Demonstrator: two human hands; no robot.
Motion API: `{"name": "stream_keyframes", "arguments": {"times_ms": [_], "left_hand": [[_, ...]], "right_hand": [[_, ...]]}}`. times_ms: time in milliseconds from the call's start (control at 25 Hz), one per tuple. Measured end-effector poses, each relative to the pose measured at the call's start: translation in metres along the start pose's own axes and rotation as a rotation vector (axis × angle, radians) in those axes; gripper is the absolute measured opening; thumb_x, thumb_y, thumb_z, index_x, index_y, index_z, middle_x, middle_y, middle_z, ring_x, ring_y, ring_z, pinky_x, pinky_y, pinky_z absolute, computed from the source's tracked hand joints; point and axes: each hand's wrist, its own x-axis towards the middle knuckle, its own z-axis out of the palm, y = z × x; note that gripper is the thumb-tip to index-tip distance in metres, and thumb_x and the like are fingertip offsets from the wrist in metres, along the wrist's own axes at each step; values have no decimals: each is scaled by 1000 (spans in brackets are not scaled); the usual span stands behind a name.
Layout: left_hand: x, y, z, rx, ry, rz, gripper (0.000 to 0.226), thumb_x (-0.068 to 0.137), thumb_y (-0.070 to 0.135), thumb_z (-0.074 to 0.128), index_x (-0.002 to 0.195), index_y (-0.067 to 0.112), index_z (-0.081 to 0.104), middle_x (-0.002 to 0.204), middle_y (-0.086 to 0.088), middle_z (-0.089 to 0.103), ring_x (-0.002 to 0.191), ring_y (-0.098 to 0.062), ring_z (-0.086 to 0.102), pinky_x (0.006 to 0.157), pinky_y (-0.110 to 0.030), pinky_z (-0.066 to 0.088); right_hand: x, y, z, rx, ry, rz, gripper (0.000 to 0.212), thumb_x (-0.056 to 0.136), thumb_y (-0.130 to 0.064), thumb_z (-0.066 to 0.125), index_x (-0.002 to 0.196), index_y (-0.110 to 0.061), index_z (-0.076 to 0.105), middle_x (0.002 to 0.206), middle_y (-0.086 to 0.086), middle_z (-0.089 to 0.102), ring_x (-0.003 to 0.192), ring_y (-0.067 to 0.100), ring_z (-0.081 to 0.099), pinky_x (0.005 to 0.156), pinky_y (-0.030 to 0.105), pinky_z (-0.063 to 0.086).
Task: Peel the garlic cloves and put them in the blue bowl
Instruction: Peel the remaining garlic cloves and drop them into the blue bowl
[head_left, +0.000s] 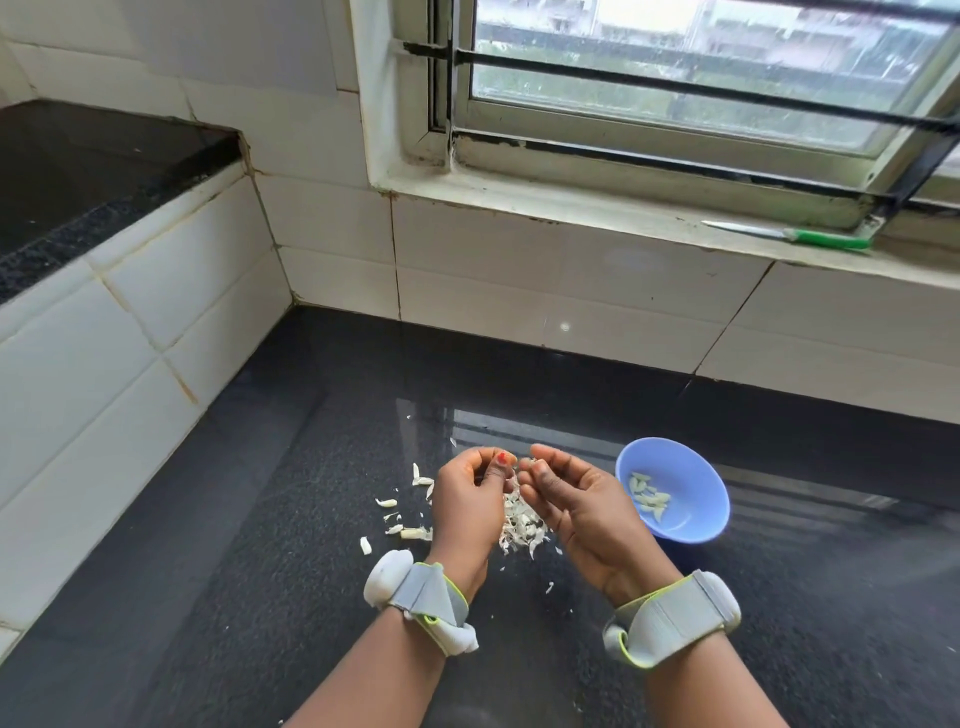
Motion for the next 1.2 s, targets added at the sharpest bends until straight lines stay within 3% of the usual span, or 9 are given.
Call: {"name": "stream_keyframes", "arguments": {"times_ms": [160, 320, 560, 840, 920, 1080, 1200], "left_hand": [[-1, -2, -4, 91, -54, 54, 14, 87, 9, 65, 88, 18, 75, 80, 5, 73, 67, -4, 64, 65, -18, 51], [0, 0, -7, 123, -25, 57, 6, 75, 16, 79, 77, 16, 73, 72, 3, 72, 64, -1, 64, 64, -20, 52], [-5, 8, -7, 142, -53, 151, 3, 82, 30, 72, 83, 28, 73, 74, 7, 72, 72, -7, 68, 67, -32, 57], [-9, 17, -3, 265, -38, 256, 5, 82, 17, 71, 84, 17, 76, 72, 12, 70, 69, 3, 64, 60, -7, 45], [-10, 17, -3, 319, -13, 284, 6, 83, 20, 70, 84, 17, 75, 71, 10, 70, 67, 0, 64, 60, -11, 47], [-10, 11, 0, 477, 23, 434, 9, 85, 21, 66, 87, 16, 73, 81, 2, 69, 71, -13, 62, 67, -32, 51], [-9, 4, 0, 536, 37, 513, 11, 85, 20, 62, 88, 13, 70, 83, -1, 66, 72, -18, 60, 65, -37, 50]], "right_hand": [[0, -2, -4, -44, 30, -104, 20, 84, 12, 60, 100, 1, 63, 84, 13, 73, 75, 18, 72, 64, 23, 58], [1, -3, -8, -196, 63, -208, 20, 79, 5, 69, 96, -5, 65, 87, 8, 74, 82, 18, 71, 70, 26, 58], [1, -3, -8, -402, 93, -338, 26, 72, -11, 78, 95, -8, 67, 85, 12, 73, 79, 18, 68, 70, 25, 57], [-2, -1, -4, -521, 135, -475, 19, 78, 0, 76, 88, -12, 65, 81, 12, 72, 75, 18, 69, 69, 26, 58], [-4, 0, -2, -533, 142, -492, 19, 78, 0, 76, 86, -12, 64, 79, 11, 71, 74, 18, 68, 70, 28, 58], [-1, 4, -1, -526, 162, -501, 22, 78, 1, 77, 82, -14, 62, 72, 7, 68, 70, 17, 64, 69, 34, 56], [-1, 7, 2, -466, 152, -455, 19, 79, 1, 76, 83, -12, 63, 71, 8, 67, 71, 20, 64, 68, 34, 58]]}}
